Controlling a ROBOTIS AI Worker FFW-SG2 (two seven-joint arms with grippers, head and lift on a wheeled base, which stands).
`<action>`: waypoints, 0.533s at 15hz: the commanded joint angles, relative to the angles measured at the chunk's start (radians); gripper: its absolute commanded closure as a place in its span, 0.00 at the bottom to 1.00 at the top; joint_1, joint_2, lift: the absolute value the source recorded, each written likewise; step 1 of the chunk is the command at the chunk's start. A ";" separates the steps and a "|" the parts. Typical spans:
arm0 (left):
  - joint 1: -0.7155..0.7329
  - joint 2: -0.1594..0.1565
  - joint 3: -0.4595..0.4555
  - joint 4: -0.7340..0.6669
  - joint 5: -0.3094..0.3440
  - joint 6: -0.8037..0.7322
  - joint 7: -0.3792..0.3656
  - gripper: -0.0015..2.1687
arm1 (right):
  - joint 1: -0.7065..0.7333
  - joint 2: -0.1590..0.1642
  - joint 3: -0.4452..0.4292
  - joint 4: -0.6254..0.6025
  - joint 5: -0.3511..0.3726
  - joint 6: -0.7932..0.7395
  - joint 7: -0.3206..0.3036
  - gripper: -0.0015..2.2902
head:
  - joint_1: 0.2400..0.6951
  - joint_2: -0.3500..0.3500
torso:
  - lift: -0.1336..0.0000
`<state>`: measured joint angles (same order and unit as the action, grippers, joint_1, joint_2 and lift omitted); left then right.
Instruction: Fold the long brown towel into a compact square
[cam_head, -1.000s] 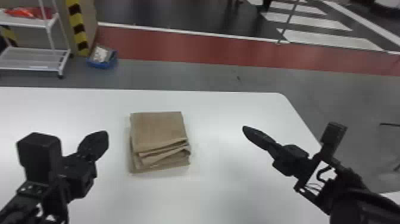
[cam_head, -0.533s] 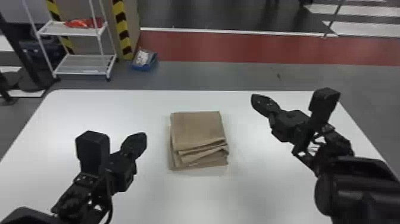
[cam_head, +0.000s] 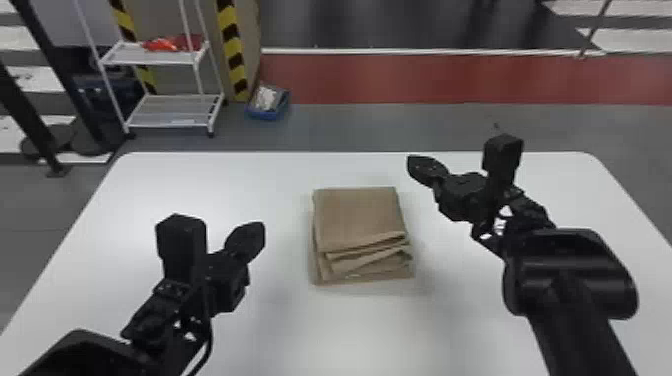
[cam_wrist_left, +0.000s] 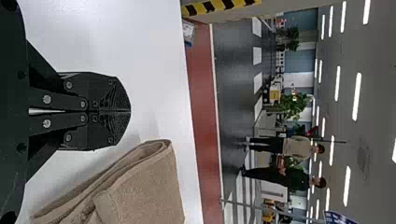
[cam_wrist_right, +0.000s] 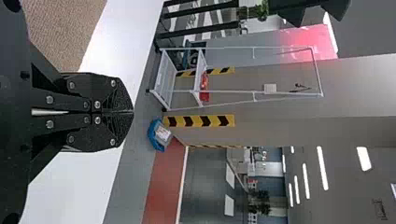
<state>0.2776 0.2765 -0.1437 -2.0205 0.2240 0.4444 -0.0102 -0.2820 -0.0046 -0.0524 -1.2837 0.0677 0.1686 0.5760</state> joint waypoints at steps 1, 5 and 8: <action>-0.017 0.001 0.007 0.017 0.012 -0.012 -0.004 0.86 | -0.043 0.006 0.029 0.100 0.001 -0.001 0.015 0.86 | 1.00 0.55 | 0.07; -0.049 0.001 0.012 0.055 0.029 -0.016 -0.008 0.86 | -0.031 0.006 0.075 0.124 -0.009 0.006 0.056 0.86 | 1.00 0.60 | 0.07; -0.054 -0.002 0.006 0.062 0.029 -0.028 -0.008 0.86 | -0.019 0.006 0.118 0.119 0.012 0.003 0.048 0.86 | 1.00 0.62 | 0.07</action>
<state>0.2250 0.2753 -0.1352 -1.9607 0.2528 0.4230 -0.0182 -0.3032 -0.0046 0.0476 -1.1659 0.0657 0.1718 0.6266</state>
